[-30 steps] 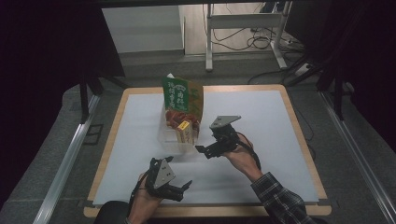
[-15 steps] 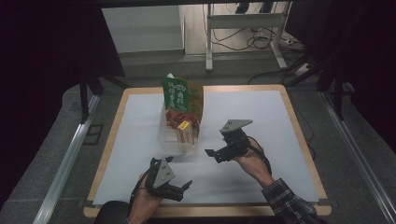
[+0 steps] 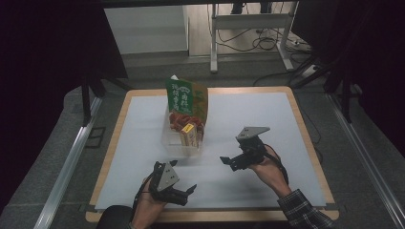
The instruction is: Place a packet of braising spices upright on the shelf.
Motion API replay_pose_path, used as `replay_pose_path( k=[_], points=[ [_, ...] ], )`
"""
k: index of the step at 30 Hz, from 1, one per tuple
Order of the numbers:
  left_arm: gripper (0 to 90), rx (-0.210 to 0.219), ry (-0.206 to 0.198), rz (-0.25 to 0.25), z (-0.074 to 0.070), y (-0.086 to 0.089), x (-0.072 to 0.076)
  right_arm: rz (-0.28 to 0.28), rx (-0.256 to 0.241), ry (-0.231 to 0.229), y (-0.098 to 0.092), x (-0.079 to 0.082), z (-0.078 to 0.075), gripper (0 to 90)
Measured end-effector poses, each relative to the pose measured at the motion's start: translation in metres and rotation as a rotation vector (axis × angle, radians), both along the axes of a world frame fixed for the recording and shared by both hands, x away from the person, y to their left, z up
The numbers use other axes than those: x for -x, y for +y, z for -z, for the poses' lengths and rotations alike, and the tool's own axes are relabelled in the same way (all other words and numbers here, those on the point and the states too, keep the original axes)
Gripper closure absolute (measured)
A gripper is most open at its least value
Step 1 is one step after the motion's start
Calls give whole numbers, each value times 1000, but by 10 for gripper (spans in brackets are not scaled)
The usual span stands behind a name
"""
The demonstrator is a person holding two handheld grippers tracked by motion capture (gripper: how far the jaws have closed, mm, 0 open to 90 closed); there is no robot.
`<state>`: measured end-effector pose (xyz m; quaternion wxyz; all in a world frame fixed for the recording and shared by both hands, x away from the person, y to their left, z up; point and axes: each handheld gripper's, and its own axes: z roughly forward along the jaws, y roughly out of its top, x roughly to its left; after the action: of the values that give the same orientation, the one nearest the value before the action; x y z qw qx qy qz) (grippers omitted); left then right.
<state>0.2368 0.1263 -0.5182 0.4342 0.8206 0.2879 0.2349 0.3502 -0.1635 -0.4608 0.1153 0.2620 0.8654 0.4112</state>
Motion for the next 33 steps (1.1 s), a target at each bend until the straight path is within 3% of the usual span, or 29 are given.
replay_pose_path(
  k=[7,33],
  points=[
    [0,24,10,-7,1,0,-1,24,-7,0,-14,6,0,0],
    [0,19,16,-10,1,1,-2,89,3,3,-58,25,7,0]
  ],
)
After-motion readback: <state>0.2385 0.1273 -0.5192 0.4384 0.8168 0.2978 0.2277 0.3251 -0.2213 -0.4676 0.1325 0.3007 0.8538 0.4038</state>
